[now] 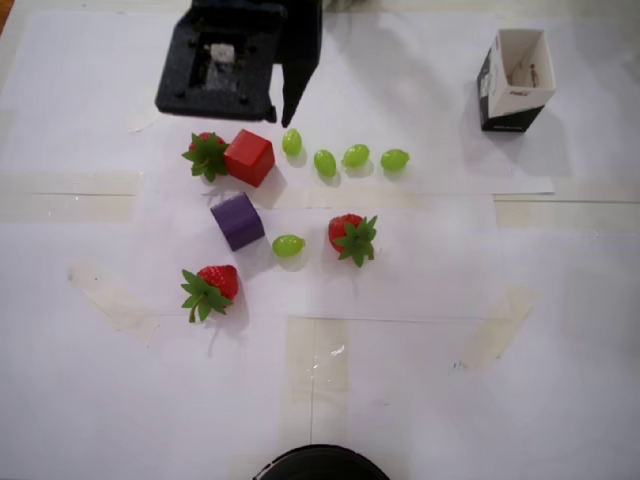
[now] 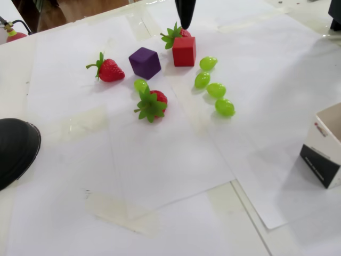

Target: Put the red cube on top of the purple cube

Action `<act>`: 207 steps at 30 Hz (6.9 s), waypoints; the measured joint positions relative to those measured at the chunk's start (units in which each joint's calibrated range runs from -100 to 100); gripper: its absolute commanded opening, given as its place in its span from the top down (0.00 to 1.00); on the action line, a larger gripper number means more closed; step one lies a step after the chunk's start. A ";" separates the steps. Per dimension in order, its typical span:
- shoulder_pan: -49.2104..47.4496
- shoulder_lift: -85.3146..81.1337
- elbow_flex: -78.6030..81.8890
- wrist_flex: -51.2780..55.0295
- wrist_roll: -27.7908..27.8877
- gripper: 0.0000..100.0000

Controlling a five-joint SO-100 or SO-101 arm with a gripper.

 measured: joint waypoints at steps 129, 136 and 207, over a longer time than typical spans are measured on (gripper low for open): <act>2.92 11.54 10.14 -14.39 3.13 0.96; 2.77 9.81 10.14 -12.02 3.22 0.96; 1.20 26.72 -36.83 8.70 9.52 0.96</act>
